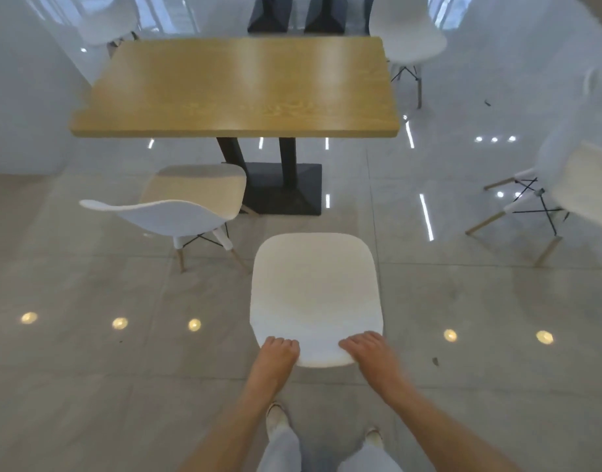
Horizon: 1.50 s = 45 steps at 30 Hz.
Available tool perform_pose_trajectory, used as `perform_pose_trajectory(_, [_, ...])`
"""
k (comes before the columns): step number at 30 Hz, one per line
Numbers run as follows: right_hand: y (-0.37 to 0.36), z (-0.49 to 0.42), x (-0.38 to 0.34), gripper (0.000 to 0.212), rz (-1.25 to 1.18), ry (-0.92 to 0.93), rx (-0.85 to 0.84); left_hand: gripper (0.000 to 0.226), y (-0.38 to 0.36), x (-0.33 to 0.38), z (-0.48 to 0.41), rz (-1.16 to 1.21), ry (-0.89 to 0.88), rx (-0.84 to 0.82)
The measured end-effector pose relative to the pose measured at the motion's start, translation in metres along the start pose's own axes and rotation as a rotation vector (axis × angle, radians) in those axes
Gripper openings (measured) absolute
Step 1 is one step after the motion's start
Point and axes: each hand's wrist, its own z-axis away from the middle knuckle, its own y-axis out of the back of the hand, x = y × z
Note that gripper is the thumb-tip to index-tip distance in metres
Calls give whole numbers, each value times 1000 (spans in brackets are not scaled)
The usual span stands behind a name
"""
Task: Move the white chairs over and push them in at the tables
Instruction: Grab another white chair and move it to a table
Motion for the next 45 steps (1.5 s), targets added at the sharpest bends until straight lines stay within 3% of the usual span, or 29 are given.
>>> perform_pose_trajectory(2, [-9,8,-16,30,-9,-124,-17,28,-2,7,10,-9,-13,-56])
perform_pose_trajectory(4, [-26,25,-35,40,-15,-213,1,33,-15,22,22,-27,14,-113])
perform_pose_trajectory(9, [-33,35,-43,98,-51,-212,172,43,-38,33,15,-99,15,21])
perform_pose_trajectory(11, [-39,33,-39,86,-34,-205,163,30,-41,35,15,-94,21,57])
perform_pose_trajectory(14, [-43,29,-34,34,84,-177,161,29,-48,39,15,-74,22,115])
perform_pose_trajectory(16, [-43,25,-31,26,93,-165,171,29,-47,34,12,-74,15,156])
perform_pose_trajectory(26, [-26,-39,-2,28,88,-172,269,32,-22,2,-48,-11,5,281])
perform_pose_trajectory(37, [30,-195,48,30,92,-184,293,33,36,-88,-187,-16,1,328])
perform_pose_trajectory(45, [60,-267,78,30,134,-232,304,34,69,-129,-259,23,-94,421])
